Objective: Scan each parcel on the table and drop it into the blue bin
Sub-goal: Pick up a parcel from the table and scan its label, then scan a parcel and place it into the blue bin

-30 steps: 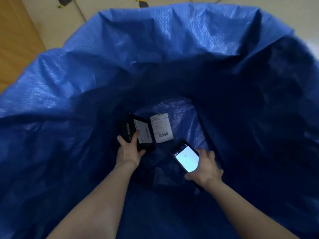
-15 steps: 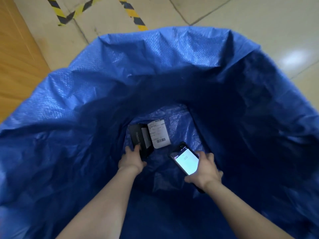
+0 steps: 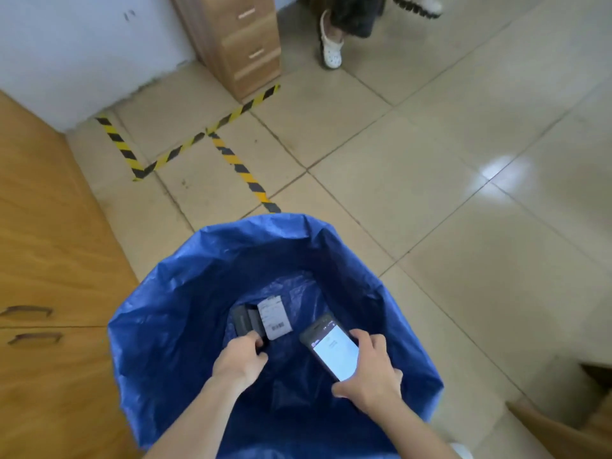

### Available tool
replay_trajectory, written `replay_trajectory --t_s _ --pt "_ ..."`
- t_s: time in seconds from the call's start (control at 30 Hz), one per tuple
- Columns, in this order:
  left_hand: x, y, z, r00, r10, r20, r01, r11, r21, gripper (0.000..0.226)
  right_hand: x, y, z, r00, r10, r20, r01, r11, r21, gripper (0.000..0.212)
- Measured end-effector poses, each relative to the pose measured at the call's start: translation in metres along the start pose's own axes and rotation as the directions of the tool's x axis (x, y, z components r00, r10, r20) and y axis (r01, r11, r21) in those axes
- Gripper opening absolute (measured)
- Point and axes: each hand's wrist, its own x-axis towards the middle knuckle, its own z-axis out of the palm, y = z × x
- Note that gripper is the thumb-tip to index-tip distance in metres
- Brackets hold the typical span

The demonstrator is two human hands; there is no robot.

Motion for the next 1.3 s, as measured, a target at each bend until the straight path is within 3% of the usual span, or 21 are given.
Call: replay_trajectory --t_s 0.23,0.4,0.53,0.73,0.9,1.1,1.2,1.3 --pt "-0.121 0.110 -0.029 0.989 0.101 -0.106 -0.104 0.994 -0.021 0.025 -0.087 0.038 -0.117 0.992 -0.057 -0.114 0.069 0.992 0.104 0.093" --pt "-0.208 0.206 -0.030 0.948 0.247 -0.201 -0.261 0.964 -0.046 0.016 -0.147 0.102 -0.212 0.969 -0.062 -0.239 0.103 0.981 0.164 0.086" --pt "-0.260 0.284 -0.008 0.892 0.403 -0.206 -0.416 0.909 -0.021 0.018 -0.184 0.166 -0.275 0.947 -0.013 -0.320 0.079 0.978 0.194 0.093" --pt "-0.325 0.432 0.028 0.746 0.647 -0.158 -0.647 0.760 0.055 0.018 -0.247 0.269 -0.377 0.867 0.100 -0.489 0.047 0.959 0.280 0.094" --pt "-0.367 0.527 0.065 0.606 0.795 -0.031 -0.784 0.603 0.150 0.022 -0.294 0.352 -0.411 0.769 0.283 -0.573 -0.013 0.904 0.428 0.097" --pt "-0.399 0.617 0.124 0.461 0.881 0.107 -0.882 0.441 0.165 0.026 -0.336 0.443 -0.420 0.657 0.561 -0.503 -0.206 0.776 0.596 0.099" --pt "-0.410 0.651 0.154 0.387 0.904 0.179 -0.914 0.352 0.202 0.048 -0.352 0.477 -0.416 0.601 0.652 -0.463 -0.250 0.703 0.666 0.101" --pt "-0.417 0.681 0.182 0.268 0.932 0.246 -0.952 0.218 0.214 0.070 -0.365 0.499 -0.414 0.557 0.715 -0.422 -0.289 0.644 0.709 0.102"
